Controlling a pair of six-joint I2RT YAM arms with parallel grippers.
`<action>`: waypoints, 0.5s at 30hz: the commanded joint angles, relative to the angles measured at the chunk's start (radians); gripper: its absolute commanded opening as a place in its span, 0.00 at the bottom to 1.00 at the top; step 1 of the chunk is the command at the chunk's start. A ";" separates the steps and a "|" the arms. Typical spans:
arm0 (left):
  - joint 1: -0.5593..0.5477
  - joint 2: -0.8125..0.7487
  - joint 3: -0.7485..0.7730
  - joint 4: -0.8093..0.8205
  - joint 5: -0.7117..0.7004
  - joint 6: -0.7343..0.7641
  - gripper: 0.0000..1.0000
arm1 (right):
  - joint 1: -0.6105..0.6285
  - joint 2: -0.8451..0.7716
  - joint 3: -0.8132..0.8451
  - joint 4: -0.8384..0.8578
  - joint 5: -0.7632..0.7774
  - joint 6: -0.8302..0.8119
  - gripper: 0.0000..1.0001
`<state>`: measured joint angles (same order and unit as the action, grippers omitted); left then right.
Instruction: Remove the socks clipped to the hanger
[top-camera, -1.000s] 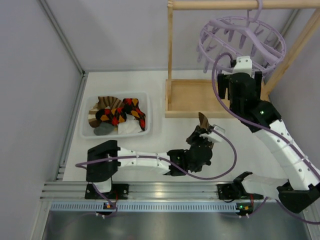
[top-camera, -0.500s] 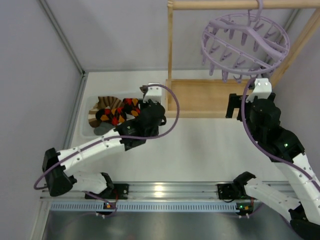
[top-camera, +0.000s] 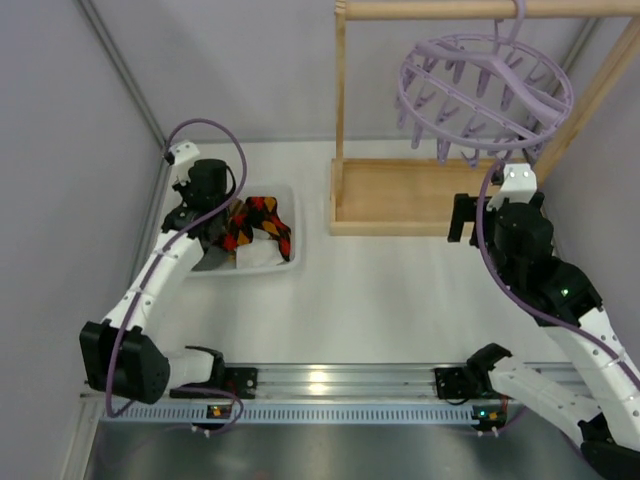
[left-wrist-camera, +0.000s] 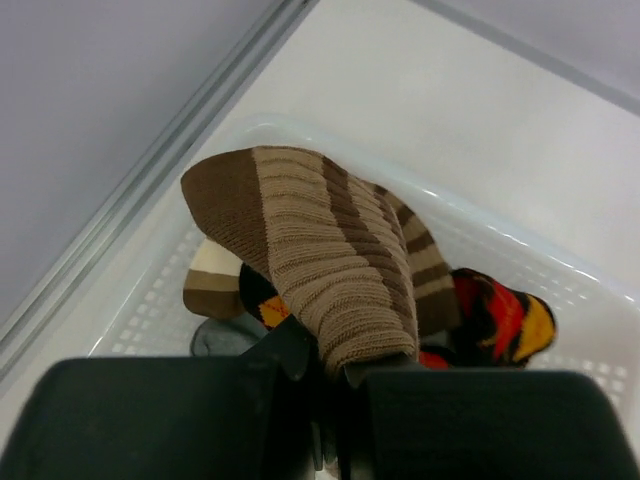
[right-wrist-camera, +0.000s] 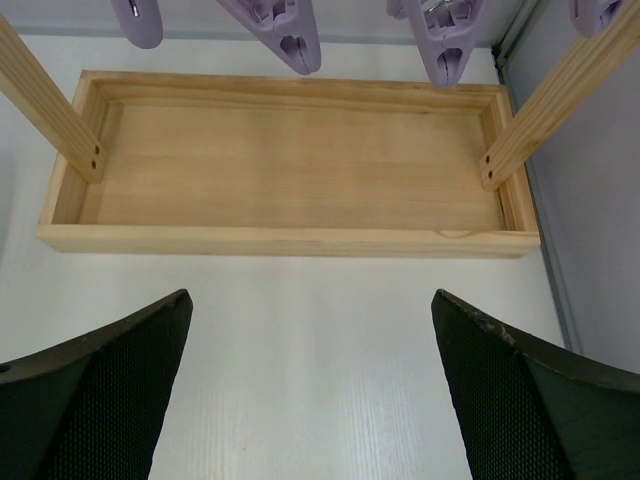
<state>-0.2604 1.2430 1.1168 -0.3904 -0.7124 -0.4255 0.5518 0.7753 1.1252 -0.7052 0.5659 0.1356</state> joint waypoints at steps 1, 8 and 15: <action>0.085 0.105 -0.015 -0.024 0.099 -0.061 0.00 | -0.004 -0.033 -0.001 0.027 -0.023 0.015 0.99; 0.102 0.245 -0.060 -0.018 0.158 -0.133 0.00 | -0.004 -0.065 -0.019 0.026 -0.034 0.015 1.00; 0.111 0.377 -0.081 -0.015 0.205 -0.176 0.00 | -0.004 -0.085 -0.039 0.027 -0.044 0.010 0.99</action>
<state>-0.1589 1.5841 1.0412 -0.4156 -0.5507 -0.5602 0.5518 0.7055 1.0924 -0.6987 0.5381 0.1356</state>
